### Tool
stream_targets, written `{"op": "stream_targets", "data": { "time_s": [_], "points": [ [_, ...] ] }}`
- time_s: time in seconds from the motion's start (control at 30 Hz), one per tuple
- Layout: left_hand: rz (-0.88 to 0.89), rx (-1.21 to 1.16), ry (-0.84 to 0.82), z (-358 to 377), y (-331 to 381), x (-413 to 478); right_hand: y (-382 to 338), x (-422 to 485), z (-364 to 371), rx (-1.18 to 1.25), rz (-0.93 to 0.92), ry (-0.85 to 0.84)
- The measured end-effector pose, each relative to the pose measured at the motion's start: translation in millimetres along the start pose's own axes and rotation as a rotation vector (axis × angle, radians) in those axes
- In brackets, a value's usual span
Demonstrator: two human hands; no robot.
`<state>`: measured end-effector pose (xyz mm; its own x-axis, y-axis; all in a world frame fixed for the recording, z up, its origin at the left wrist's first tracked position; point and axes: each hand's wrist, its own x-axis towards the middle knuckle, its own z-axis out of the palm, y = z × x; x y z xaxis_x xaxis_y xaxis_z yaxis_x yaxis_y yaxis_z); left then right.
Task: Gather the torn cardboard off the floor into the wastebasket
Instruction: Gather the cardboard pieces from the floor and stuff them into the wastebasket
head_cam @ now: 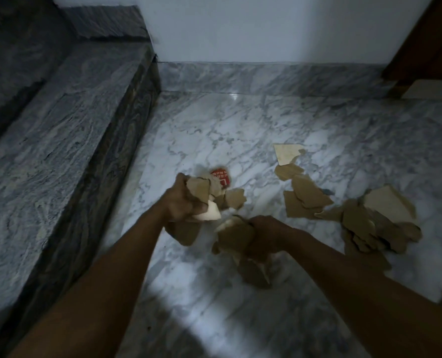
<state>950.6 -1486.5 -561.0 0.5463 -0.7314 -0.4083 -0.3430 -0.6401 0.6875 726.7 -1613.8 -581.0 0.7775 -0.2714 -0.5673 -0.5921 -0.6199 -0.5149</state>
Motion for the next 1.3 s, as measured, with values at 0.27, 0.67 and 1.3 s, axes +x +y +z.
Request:
{"op": "stream_targets", "data": {
  "time_s": [0.27,0.67,1.3],
  "points": [
    [-0.187,-0.112,0.070,-53,-62,-29,-47,36,45,-0.290,-0.259,0.011],
    [-0.186,-0.175,0.006,-38,-61,-30,-50,40,45,-0.232,-0.162,-0.001],
    [-0.190,0.526,-0.100,54,32,81,56,5,-8,-0.228,-0.059,0.119]
  ]
}}
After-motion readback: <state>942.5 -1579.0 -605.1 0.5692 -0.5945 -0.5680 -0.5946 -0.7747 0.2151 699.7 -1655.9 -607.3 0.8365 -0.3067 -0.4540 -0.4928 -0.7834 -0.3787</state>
